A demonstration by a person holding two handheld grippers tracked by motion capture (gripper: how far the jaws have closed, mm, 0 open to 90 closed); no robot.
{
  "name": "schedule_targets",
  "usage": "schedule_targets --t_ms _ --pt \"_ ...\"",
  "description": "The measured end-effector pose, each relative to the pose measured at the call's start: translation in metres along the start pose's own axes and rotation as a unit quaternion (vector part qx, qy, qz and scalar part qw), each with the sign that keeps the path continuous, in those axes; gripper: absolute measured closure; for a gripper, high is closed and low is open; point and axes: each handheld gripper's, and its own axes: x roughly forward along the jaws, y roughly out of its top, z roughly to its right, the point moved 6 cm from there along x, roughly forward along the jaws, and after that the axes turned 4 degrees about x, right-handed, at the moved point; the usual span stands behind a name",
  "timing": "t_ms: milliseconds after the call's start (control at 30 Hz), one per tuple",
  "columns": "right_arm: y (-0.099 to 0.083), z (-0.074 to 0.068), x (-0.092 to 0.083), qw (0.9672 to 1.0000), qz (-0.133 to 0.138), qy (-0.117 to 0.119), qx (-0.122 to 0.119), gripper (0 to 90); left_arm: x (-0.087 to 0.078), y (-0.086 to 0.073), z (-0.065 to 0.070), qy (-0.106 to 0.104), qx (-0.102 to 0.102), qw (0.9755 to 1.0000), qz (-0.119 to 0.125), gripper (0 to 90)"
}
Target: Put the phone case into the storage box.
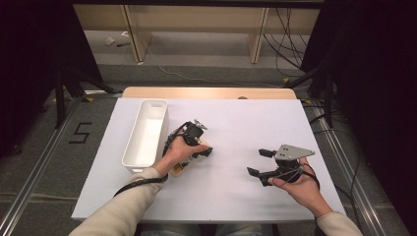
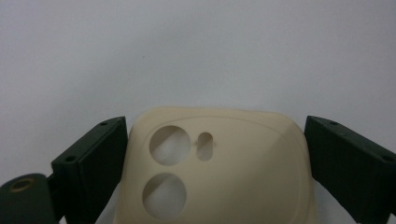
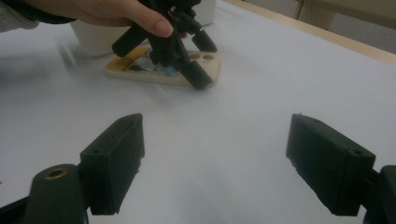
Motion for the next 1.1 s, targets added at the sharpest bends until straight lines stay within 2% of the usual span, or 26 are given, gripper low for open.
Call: schedule_targets --t_ms 1100 --pt "-0.0002 0.0001 -0.0004 1.0000 0.000 -0.001 0.003 20.3 -0.0014 0.0004 0.0013 0.005 -0.003 1.0000 -0.003 11.1"
